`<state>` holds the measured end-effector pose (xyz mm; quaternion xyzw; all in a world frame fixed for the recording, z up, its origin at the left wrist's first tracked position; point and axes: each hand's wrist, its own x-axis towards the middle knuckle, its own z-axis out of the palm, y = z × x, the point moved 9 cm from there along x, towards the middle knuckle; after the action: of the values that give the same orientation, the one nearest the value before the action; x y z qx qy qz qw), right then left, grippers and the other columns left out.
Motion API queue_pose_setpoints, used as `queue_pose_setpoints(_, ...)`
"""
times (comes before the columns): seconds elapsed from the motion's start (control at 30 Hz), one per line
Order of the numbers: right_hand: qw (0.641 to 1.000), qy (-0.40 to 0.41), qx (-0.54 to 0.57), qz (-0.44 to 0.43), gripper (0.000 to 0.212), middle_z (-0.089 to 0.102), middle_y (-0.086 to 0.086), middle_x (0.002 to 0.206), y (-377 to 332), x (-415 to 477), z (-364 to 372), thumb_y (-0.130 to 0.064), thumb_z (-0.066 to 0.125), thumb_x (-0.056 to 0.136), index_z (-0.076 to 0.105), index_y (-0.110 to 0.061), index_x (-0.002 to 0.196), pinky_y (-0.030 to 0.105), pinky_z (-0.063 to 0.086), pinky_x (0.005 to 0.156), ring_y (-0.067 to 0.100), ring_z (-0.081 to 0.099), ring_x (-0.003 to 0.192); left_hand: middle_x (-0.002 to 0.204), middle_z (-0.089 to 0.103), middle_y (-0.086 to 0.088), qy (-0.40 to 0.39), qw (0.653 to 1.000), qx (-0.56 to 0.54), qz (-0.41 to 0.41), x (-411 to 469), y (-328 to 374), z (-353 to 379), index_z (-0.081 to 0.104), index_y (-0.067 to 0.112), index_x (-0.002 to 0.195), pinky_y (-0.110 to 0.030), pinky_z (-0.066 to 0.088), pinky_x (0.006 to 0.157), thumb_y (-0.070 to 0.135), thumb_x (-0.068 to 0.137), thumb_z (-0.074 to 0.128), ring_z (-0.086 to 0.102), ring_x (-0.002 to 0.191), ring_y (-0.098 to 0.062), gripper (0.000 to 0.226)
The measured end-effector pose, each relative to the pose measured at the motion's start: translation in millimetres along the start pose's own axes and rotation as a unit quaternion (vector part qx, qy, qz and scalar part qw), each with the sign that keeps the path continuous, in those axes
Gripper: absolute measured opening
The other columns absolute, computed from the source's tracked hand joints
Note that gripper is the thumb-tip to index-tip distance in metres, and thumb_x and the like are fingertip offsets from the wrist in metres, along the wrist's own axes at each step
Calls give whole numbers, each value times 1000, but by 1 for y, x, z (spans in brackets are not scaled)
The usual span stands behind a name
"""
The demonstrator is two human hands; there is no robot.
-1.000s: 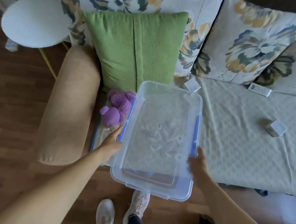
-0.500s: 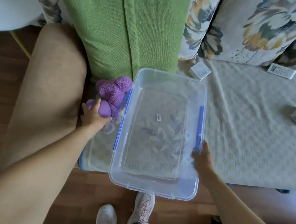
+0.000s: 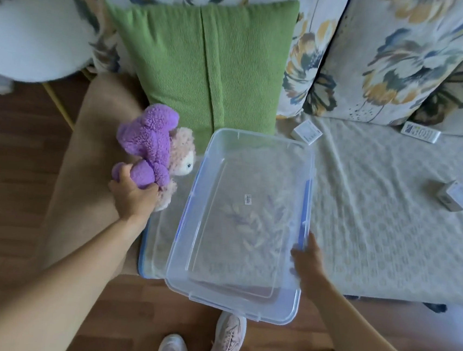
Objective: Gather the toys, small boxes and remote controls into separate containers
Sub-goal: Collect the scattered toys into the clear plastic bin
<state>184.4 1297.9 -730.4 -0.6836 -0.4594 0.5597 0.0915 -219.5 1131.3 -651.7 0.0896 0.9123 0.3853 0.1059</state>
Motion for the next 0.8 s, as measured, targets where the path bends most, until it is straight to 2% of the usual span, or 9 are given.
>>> queue_pose_setpoints(0.13,999,-12,-19,-31,74,45,-5,75,-36,-49,6,11,41,87,34,-32,146,18,39,43,12,41,56,122,52,-10,-97,992,-33,73,-33,57,-25,50,30,119,-37,49,87,22,62,64,57,100,-30,59)
queue_pose_setpoints(0.23,998,-27,-29,-47,73,48,-2,83,-57,-87,7,12,43,85,36,-29,146,6,34,36,6,39,58,129,45,-8,-150,983,7,109,-60,94,-45,53,29,124,-32,45,85,13,68,68,56,104,-31,61)
queue_pose_setpoints(0.3,997,-25,-47,-62,74,46,5,97,-70,-109,4,11,44,85,35,-28,146,9,35,42,3,37,59,130,42,-11,-159,977,48,131,-74,114,-62,55,25,126,-31,43,82,11,70,70,56,103,-34,60)
queue_pose_setpoints(0.4,995,-24,-53,-86,75,48,8,104,-91,-147,-1,14,43,85,35,-28,146,15,34,47,5,40,60,125,43,-13,-163,973,84,144,-87,136,-93,54,26,126,-33,45,79,18,71,71,58,97,-38,58)
queue_pose_setpoints(0.53,993,-27,-44,-111,77,54,10,122,-113,-190,-5,17,42,81,38,-25,145,23,39,56,17,51,77,121,43,-15,-168,978,87,85,-101,151,-131,50,25,127,-30,42,77,26,76,68,58,96,-39,54)
queue_pose_setpoints(0.57,992,-26,-46,-116,78,56,10,122,-116,-196,-4,17,43,79,39,-26,144,23,38,56,17,51,75,121,44,-15,-170,980,79,65,-104,151,-138,50,24,125,-29,41,75,26,77,67,57,95,-39,51)
queue_pose_setpoints(0.67,990,-25,-53,-125,80,59,11,104,-124,-218,0,16,45,78,41,-29,144,19,36,45,10,43,57,125,46,-19,-177,983,50,-3,-107,142,-156,47,21,128,-30,42,78,27,80,63,56,101,-40,51)
queue_pose_setpoints(0.8,989,-39,-39,-138,75,48,-3,70,-141,-248,5,13,44,82,43,-38,138,20,33,42,11,39,52,141,43,-17,-221,974,53,-17,-107,127,-166,29,16,145,-36,41,99,21,89,52,47,125,-36,60)
